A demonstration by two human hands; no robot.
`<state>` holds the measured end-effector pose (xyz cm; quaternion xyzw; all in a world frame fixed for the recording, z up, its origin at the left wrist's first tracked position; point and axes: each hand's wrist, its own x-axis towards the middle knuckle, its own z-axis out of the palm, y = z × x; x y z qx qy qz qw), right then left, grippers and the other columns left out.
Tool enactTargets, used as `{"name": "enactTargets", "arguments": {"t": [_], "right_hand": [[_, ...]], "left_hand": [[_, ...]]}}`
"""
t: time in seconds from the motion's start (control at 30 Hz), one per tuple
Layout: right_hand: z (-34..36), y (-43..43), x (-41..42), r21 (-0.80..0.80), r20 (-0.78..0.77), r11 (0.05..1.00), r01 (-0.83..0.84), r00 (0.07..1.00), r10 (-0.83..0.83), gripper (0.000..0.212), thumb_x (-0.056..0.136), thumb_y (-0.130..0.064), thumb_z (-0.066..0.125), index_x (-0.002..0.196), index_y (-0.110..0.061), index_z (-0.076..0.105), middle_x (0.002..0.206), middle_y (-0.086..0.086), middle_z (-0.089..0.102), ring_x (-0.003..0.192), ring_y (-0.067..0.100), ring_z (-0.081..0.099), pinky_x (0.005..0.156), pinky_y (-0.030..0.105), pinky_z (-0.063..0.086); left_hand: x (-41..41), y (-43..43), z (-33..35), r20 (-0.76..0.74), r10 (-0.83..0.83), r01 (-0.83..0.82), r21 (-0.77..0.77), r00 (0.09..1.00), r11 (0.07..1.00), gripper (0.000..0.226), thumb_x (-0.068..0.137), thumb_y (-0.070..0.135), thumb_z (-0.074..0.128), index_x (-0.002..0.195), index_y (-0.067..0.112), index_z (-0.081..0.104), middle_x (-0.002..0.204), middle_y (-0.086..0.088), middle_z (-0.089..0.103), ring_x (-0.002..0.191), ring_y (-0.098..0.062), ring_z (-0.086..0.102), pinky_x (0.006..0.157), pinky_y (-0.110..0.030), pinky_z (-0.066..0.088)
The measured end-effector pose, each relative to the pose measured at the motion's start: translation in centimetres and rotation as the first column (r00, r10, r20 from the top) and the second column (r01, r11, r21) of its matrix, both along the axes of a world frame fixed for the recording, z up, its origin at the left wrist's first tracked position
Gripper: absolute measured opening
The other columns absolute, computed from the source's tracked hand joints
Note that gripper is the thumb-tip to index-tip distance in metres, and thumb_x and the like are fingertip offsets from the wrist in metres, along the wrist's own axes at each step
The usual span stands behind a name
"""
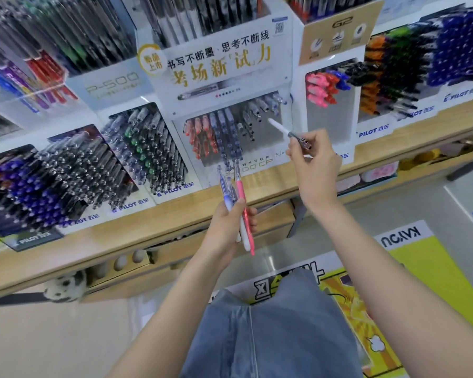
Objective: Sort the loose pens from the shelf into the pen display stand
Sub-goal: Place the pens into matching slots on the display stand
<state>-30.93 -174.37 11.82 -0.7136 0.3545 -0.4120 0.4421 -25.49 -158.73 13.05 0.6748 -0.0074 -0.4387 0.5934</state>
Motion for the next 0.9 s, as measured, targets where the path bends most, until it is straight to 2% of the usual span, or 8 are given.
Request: {"name": "enactTargets", "arguments": {"t": [0.1,0.23,0.3,0.57,0.67,0.77,0.9], "right_hand": [[-0.5,-0.6,1.5,-0.027,-0.004,0.999,-0.033,0.999,0.033,0.009,0.092,-0.016,0.056,0.088,-0.018,0.048,0.081,0.004,0.064,0.078,0.017,0.065,0.068,0.033,0.055],[-1.1,-1.2,2.9,-0.032,-0.001,0.998,-0.053,0.999,0.053,0.009,0.092,-0.015,0.056,0.089,-0.016,0.048,0.081,0.005,0.064,0.077,0.016,0.064,0.071,0.035,0.055],[-1.1,-1.4,3.3,-0.054,0.003,0.997,-0.048,0.999,0.048,0.008,0.093,-0.016,0.056,0.089,-0.016,0.048,0.081,0.005,0.064,0.077,0.017,0.065,0.069,0.037,0.055],[-1.6,-1.7,3.2,-0.104,-0.010,0.993,-0.061,0.998,0.060,0.008,0.091,-0.012,0.056,0.089,-0.006,0.053,0.077,0.003,0.062,0.070,0.017,0.062,0.065,0.036,0.054],[-1.8,-1.6,3.0,-0.110,-0.022,0.992,-0.066,0.998,0.064,0.006,0.091,-0.012,0.057,0.088,-0.009,0.052,0.077,0.002,0.061,0.070,0.018,0.061,0.065,0.034,0.052],[-1.7,-1.3,3.2,-0.154,-0.040,0.986,-0.064,0.997,0.058,0.007,0.090,-0.012,0.058,0.088,-0.006,0.054,0.075,0.001,0.060,0.066,0.015,0.057,0.062,0.030,0.050],[-1.8,-1.4,3.0,-0.149,-0.056,0.987,-0.065,0.997,0.057,0.007,0.090,-0.013,0.057,0.089,-0.006,0.054,0.077,0.004,0.062,0.069,0.019,0.059,0.063,0.035,0.051]], "left_hand": [[0.4,-0.4,-0.3,0.017,-0.008,0.008,-0.026,1.000,1.000,0.018,0.101,0.020,0.040,0.108,0.006,0.048,0.072,-0.002,0.061,0.075,-0.023,0.060,0.056,-0.023,0.050],[1.1,-0.6,-0.8,0.062,-0.003,0.003,-0.010,0.998,1.000,0.022,0.101,0.021,0.041,0.087,0.010,0.055,0.066,-0.002,0.060,0.054,-0.011,0.058,0.064,-0.029,0.049],[1.2,-0.7,-1.1,0.076,-0.004,0.005,-0.011,0.997,1.000,0.024,0.101,0.022,0.042,0.084,0.012,0.055,0.067,-0.004,0.059,0.051,-0.010,0.057,0.066,-0.030,0.048],[1.1,-0.8,-1.4,0.117,-0.048,0.047,0.009,0.992,0.999,0.029,0.101,0.024,0.041,0.082,0.009,0.056,0.068,-0.004,0.058,0.054,-0.010,0.056,0.061,-0.025,0.048],[1.3,-0.6,-1.2,0.124,-0.071,0.068,0.024,0.990,0.997,0.030,0.101,0.024,0.040,0.095,0.000,0.055,0.067,-0.004,0.057,0.051,-0.008,0.056,0.051,-0.018,0.048],[1.3,-0.4,-0.9,0.130,-0.074,0.072,0.021,0.989,0.997,0.030,0.101,0.024,0.041,0.108,-0.003,0.053,0.067,-0.003,0.058,0.051,-0.008,0.056,0.051,-0.017,0.048],[1.0,0.1,-0.4,0.144,-0.085,0.083,0.020,0.986,0.996,0.026,0.100,0.025,0.041,0.096,0.002,0.054,0.068,-0.004,0.057,0.051,-0.008,0.055,0.054,-0.019,0.050]]}}
